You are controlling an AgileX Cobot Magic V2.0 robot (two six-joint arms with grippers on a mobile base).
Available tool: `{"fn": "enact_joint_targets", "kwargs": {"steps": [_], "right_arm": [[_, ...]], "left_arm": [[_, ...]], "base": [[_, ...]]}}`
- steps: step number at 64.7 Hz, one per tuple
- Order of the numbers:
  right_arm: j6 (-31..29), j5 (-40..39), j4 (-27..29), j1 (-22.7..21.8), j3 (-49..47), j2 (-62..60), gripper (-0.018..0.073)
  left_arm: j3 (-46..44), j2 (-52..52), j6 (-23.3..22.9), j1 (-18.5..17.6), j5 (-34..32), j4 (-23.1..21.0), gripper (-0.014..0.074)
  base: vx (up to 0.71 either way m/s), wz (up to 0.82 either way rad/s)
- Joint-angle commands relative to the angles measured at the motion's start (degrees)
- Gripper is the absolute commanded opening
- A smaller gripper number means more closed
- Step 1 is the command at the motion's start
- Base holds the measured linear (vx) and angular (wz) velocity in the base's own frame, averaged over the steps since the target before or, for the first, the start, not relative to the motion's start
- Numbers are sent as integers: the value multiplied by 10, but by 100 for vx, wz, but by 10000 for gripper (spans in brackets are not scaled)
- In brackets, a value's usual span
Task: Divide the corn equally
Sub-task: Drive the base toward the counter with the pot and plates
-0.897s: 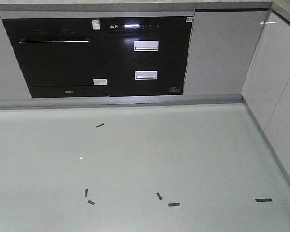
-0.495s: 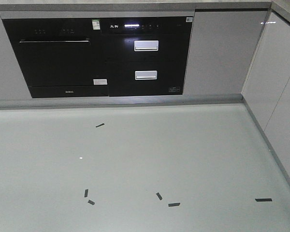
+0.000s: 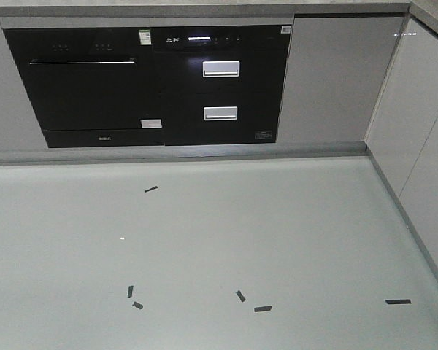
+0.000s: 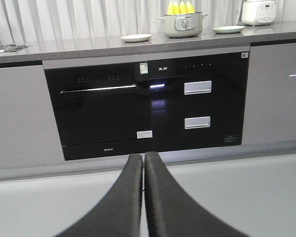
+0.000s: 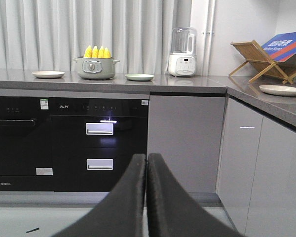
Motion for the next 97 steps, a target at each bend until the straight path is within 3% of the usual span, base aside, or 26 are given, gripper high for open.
{"fn": "enact_joint_targets", "kwargs": {"steps": [1, 97], "right_arm": [[-5, -43, -5, -4, 5, -3, -4], [-5, -43, -5, -4, 5, -3, -4]], "left_arm": [[-1, -10, -5, 1, -43, -1, -7], [-1, -10, -5, 1, -44, -1, -6]], "base": [[0, 0], [3, 2]]}}
